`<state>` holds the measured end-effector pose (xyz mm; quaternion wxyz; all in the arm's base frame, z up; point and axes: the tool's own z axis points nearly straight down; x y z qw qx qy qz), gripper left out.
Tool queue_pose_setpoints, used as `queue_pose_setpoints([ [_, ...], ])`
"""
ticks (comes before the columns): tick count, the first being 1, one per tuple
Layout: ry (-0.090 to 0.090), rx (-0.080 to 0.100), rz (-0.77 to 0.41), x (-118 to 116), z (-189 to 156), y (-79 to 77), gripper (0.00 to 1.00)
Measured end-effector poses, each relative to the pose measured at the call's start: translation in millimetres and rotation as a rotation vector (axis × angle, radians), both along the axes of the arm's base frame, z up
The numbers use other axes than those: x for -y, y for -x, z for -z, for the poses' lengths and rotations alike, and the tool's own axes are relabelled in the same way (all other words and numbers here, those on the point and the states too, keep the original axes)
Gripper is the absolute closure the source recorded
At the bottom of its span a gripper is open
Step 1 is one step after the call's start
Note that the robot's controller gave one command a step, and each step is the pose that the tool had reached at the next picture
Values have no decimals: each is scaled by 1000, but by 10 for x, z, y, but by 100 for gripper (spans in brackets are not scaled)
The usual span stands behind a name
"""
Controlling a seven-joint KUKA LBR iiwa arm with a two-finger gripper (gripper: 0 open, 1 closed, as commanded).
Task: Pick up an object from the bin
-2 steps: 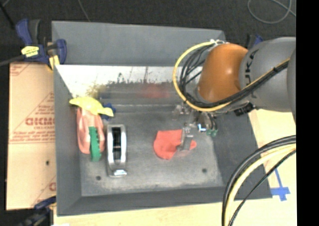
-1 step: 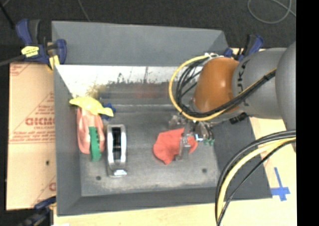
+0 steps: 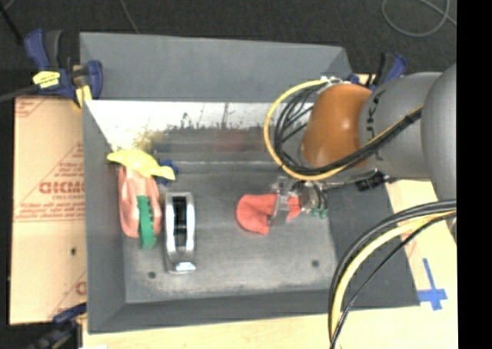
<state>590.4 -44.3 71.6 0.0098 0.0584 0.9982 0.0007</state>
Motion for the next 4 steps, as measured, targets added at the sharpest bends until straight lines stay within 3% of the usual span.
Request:
queue_pose_setpoints([
  [2, -1, -7, -1, -1, -59, 23, 100],
  [4, -1, -5, -1, -1, -494, 15, 100],
])
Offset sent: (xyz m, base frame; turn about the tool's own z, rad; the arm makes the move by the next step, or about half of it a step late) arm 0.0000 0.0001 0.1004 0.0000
